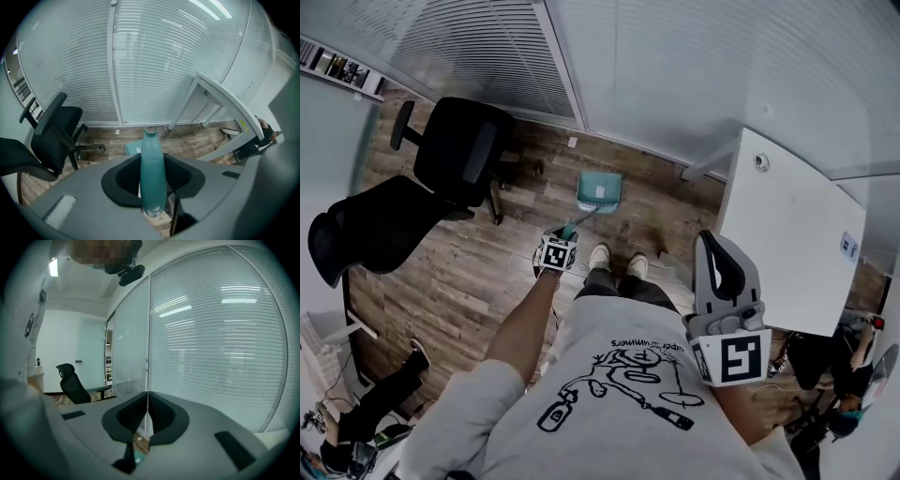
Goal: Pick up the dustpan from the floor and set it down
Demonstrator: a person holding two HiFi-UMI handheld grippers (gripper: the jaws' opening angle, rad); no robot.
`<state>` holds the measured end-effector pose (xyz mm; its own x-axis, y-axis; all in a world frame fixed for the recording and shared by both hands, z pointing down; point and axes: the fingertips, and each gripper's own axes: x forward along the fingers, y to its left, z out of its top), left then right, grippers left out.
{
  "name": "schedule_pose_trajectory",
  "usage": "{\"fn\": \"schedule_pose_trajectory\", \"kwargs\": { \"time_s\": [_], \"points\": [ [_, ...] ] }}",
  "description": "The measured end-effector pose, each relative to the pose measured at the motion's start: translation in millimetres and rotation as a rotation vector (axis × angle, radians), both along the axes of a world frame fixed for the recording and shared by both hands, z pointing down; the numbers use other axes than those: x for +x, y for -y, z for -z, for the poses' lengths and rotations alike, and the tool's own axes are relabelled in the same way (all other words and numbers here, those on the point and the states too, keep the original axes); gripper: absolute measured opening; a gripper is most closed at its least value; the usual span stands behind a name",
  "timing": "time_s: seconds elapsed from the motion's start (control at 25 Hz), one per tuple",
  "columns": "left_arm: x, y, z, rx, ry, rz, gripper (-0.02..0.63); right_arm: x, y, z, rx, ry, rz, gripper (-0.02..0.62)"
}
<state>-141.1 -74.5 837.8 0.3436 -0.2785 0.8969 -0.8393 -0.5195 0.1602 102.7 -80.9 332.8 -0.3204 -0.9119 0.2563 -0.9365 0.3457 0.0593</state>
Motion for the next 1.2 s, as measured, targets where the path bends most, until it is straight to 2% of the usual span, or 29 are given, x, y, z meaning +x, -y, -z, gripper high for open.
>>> {"fn": "schedule_pose_trajectory", "kwargs": {
  "time_s": [0.48, 0.68, 1.2],
  "points": [
    [28, 27, 36, 0.116, -0.048, -0.021, 0.125, 4, -2, 1, 0.012, 0.018, 0.000, 0.006],
    [37, 33, 54, 0.135, -0.061, -0.026, 0.124, 6, -3, 3, 0.020, 0.028, 0.004, 0.006],
    [40, 19, 141, 0.181, -0.126, 0.028, 0.123, -1, -6, 2, 0.028, 0.076, 0.020, 0.006]
  ]
}}
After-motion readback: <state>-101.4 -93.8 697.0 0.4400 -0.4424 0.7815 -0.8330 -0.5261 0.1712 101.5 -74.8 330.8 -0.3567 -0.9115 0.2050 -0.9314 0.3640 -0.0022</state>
